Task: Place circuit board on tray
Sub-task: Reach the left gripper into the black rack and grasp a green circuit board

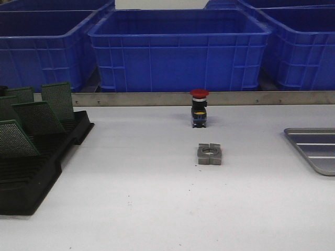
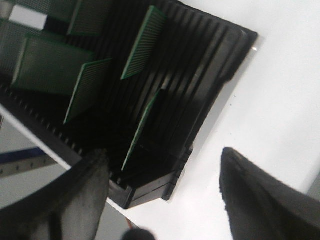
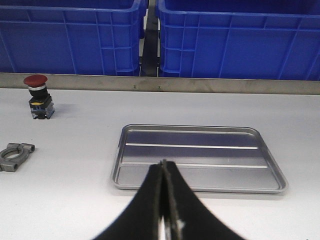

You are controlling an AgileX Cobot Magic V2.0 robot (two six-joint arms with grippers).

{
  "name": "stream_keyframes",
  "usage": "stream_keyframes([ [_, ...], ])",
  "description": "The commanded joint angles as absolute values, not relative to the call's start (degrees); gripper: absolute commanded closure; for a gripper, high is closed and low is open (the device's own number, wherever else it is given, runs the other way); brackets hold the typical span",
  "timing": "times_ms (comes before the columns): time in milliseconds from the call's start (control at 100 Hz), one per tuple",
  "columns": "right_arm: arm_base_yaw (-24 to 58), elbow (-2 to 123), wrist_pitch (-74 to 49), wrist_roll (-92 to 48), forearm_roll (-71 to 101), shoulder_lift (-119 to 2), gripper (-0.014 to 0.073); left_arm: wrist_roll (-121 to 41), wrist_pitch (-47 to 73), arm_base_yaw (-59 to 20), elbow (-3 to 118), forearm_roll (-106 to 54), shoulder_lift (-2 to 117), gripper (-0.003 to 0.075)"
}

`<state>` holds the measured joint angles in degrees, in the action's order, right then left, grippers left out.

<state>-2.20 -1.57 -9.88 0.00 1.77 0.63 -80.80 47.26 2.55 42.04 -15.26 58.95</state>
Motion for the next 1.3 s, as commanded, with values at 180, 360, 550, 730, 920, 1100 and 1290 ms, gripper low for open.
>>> stream_keyframes([
  [180,-2.14,-1.65,-5.40,0.00,1.42,1.73,0.0652,-86.91,38.90,1.41,43.94,-12.90,68.29,0.0279],
  [360,-2.14,-1.65,-5.40,0.00,1.42,1.73,0.0652,-86.91,32.78,1.41,43.94,-13.60,74.80,0.0279],
  [550,-2.14,-1.65,-5.40,0.00,1.42,1.73,0.0652,-86.91,30.97,1.41,43.94,-14.13,81.25,0.0279],
  [730,-2.14,-1.65,-5.40,0.00,1.42,1.73,0.0652,-86.81,26.86,1.41,43.94,-14.22,83.45,0.0411],
  [920,-2.14,-1.65,-5.40,0.00,1.42,1.73,0.0652,-86.81,26.20,1.41,43.94,-14.22,83.45,0.0721],
  [1100,-2.14,-1.65,-5.40,0.00,1.42,1.73,0.0652,-86.81,28.25,1.41,44.53,-14.22,82.63,0.0737],
  [1290,-2.14,-1.65,-5.40,0.00,1.42,1.73,0.0652,-86.81,42.50,1.41,49.62,-14.35,78.46,0.0737],
])
